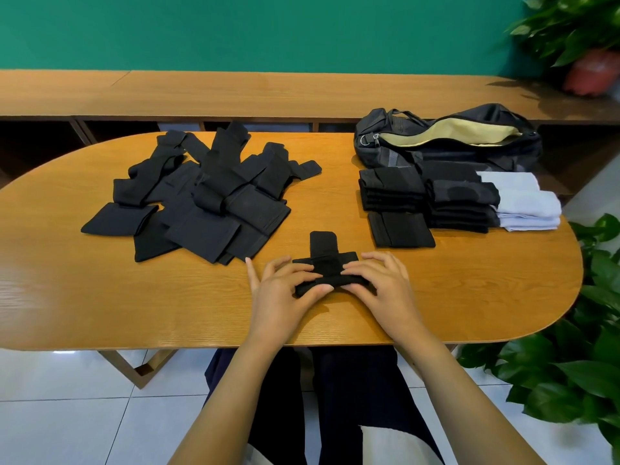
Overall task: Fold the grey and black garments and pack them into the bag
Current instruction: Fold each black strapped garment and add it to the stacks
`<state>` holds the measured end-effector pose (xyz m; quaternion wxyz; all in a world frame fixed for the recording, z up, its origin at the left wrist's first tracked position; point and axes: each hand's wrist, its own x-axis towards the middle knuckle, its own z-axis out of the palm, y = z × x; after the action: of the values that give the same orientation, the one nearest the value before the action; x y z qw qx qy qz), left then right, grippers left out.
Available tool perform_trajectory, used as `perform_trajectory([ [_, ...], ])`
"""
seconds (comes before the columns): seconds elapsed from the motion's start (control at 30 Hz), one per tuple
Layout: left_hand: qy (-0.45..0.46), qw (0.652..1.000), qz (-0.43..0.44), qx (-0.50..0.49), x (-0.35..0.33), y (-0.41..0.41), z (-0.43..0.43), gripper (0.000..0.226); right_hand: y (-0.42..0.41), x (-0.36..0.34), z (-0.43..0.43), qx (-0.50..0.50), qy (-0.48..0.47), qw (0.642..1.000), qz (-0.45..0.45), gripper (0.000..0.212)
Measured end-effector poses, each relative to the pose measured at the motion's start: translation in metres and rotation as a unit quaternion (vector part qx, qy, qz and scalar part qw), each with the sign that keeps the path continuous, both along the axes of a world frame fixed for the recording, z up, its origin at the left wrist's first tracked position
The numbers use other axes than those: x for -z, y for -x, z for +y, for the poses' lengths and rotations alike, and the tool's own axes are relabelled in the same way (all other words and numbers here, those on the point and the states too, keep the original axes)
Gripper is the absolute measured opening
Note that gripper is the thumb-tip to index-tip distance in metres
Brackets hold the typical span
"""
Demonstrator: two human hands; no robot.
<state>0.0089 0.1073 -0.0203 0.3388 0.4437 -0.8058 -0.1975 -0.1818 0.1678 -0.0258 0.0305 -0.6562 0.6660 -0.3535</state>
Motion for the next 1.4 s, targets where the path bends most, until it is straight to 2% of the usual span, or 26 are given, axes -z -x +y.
perform_trajectory([
  [0.17,0.01,1.0,0.019,-0.006,0.001,-0.001,0.0,0.06,0.0,-0.001,0.001,0.028,0.02,0.998,-0.054,0.018],
  [0.23,0.007,1.0,0.01,-0.012,0.002,0.0,-0.001,0.061,0.0,-0.002,0.002,0.024,0.022,0.998,-0.063,0.018],
  [0.37,0.0,1.0,0.009,-0.02,0.004,0.0,-0.002,0.06,-0.001,-0.002,0.003,0.012,0.019,0.996,-0.088,0.041],
  [0.53,-0.025,0.997,0.037,-0.056,0.004,0.001,-0.002,0.055,-0.002,-0.005,0.004,0.035,-0.001,0.996,-0.086,0.053],
  [0.6,-0.04,0.995,0.054,-0.068,0.003,0.001,-0.002,0.04,-0.001,-0.004,0.001,0.041,-0.014,0.997,-0.068,0.043],
  [0.67,-0.043,0.995,0.062,-0.072,0.005,0.0,-0.002,0.02,0.002,0.0,-0.001,0.06,-0.027,0.994,-0.087,0.021],
  [0.7,-0.044,0.995,0.06,-0.073,0.005,0.0,-0.002,0.018,0.003,0.001,-0.001,0.069,-0.032,0.992,-0.102,0.015],
  [0.9,-0.046,0.994,0.047,-0.086,0.005,0.0,-0.003,0.051,0.005,0.005,-0.002,0.1,-0.034,0.986,-0.133,0.035],
  [1.03,-0.045,0.994,0.047,-0.09,0.005,0.0,-0.002,0.07,0.004,0.003,-0.001,0.099,-0.03,0.985,-0.138,0.038],
  [1.2,-0.014,0.999,0.004,-0.05,0.0,-0.001,-0.001,0.062,-0.001,-0.004,0.0,0.098,0.0,0.991,-0.089,0.035],
  [1.4,-0.03,0.999,-0.026,-0.023,-0.002,0.0,0.0,0.056,-0.007,-0.012,0.005,0.101,-0.044,0.993,-0.048,0.034],
])
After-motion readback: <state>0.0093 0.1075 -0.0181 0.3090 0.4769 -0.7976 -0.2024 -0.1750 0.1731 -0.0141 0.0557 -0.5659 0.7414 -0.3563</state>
